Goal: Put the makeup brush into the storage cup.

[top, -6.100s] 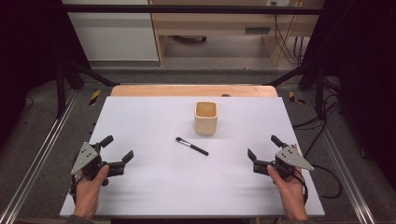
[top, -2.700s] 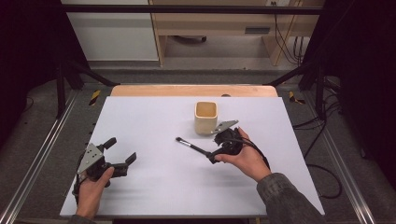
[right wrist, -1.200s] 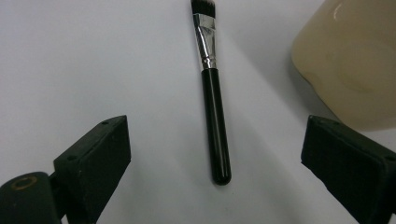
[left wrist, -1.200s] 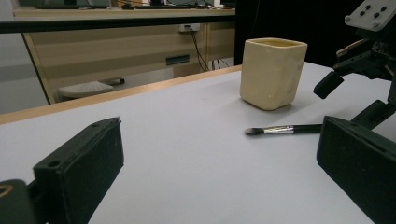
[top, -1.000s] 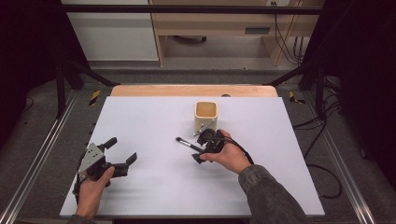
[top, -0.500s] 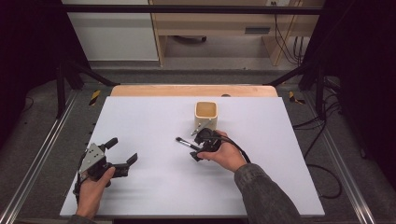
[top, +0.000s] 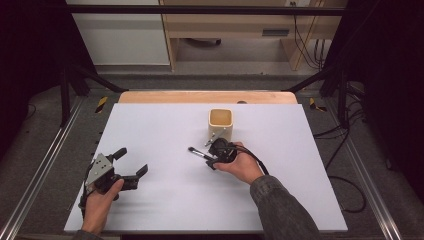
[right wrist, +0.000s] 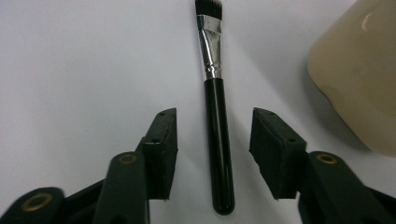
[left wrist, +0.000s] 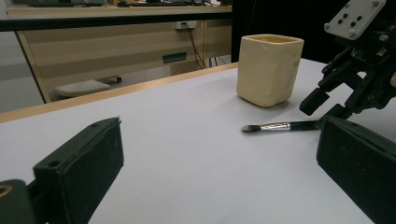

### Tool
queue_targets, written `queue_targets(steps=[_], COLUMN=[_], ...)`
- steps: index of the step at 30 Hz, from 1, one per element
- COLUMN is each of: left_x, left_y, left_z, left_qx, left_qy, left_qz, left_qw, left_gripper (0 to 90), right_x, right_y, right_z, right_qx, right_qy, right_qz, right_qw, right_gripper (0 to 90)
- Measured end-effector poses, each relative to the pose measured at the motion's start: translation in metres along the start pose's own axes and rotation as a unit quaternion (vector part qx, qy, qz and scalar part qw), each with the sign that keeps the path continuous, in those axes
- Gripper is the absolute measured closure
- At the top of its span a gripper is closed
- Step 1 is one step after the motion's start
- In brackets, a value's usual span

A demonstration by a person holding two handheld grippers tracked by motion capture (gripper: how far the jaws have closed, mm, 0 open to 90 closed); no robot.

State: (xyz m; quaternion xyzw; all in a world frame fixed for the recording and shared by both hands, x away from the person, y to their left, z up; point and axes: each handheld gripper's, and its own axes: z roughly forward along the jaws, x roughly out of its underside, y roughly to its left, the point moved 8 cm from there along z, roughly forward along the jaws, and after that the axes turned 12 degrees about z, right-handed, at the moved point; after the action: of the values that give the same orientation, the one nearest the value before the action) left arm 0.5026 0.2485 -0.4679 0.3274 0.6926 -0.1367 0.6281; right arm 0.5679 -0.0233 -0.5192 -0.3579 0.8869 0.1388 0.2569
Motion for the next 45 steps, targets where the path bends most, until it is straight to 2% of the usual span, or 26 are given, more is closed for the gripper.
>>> queue_targets(steps=[1, 3, 12, 21, 30, 45], left_x=[0.0001, 0.0001, 0.0, 0.0, 0.0, 0.0001], left_y=[0.0, -0.0001, -0.0001, -0.0004, -0.001, -0.002], left_z=[0.0, 0.0001, 0.0001, 0.0002, 0.0005, 0.0012], left_qx=[0.0, 0.0, 0.0, 0.001, 0.002, 0.004], left_qy=[0.0, 0.0, 0.0, 0.0, 0.0, 0.001], left_qz=[0.0, 0.0, 0.001, 0.001, 0.001, 0.003], left_qw=[1.0, 1.0, 1.0, 1.0, 1.0, 1.0], left_gripper=[0.3, 0.3, 0.3, 0.3, 0.3, 0.4], right_x=[-0.0001, 0.0001, 0.0013, 0.0006, -0.0005, 0.0011], right_y=[0.0003, 0.0009, -0.0002, -0.0007, -0.0007, -0.0025], right_z=[0.0004, 0.0005, 0.0005, 0.0009, 0.0047, 0.0092], right_qx=[-0.002, -0.004, -0.005, -0.005, -0.006, -0.008], right_qy=[-0.002, -0.002, 0.003, 0.001, -0.001, 0.008], right_qz=[-0.004, -0.006, 0.0, 0.001, 0.012, 0.02], right_qw=[1.0, 1.0, 1.0, 1.0, 0.9999, 0.9997], right_gripper=[58.6, 61.2, 66.5, 68.6, 70.3, 74.8])
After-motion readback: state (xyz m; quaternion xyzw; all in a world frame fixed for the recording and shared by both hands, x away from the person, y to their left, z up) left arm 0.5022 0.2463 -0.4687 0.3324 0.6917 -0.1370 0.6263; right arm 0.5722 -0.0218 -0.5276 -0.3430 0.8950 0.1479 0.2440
